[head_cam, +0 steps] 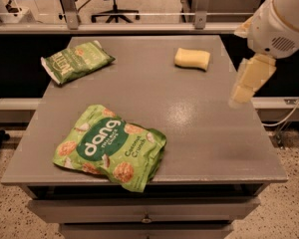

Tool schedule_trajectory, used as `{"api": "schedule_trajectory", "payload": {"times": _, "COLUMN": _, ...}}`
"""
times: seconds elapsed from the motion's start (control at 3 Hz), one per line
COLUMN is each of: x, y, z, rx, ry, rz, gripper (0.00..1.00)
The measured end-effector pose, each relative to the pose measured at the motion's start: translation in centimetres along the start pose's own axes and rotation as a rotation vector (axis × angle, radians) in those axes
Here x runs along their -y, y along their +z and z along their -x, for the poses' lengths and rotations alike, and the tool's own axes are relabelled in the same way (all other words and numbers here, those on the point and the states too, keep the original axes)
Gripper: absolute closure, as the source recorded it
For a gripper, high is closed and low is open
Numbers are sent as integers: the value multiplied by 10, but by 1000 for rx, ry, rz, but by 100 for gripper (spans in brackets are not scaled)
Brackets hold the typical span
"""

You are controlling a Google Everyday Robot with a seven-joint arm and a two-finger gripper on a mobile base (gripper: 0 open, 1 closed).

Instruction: Move sponge near green rice chip bag

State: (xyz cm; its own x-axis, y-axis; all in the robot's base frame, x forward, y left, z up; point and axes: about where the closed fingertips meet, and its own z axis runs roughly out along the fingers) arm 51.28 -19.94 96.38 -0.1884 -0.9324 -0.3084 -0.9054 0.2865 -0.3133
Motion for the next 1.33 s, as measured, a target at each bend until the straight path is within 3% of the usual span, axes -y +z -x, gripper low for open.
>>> {"api": "schedule_trajectory", "payload": {"times": 0.33, "x": 44, "y": 37, "z": 21, "rx": 86, "ry": 33, "rz": -28, "gripper": 0}}
{"api": "schedule_trajectory", "payload": {"times": 0.67, "x": 83, "y": 83, "z": 32, "rx": 170, "ry": 105, "rz": -33, "gripper": 0}}
{"api": "schedule_trajectory", "payload": {"times": 1.0, "x": 122, "y": 128, "z": 28, "rx": 233, "ry": 217, "rz": -30, "gripper": 0}}
{"api": "schedule_trajectory", "payload": {"times": 1.33, "x": 159, "y": 172, "z": 14, "rx": 311, "ry": 379, "rz": -16, "gripper": 0}}
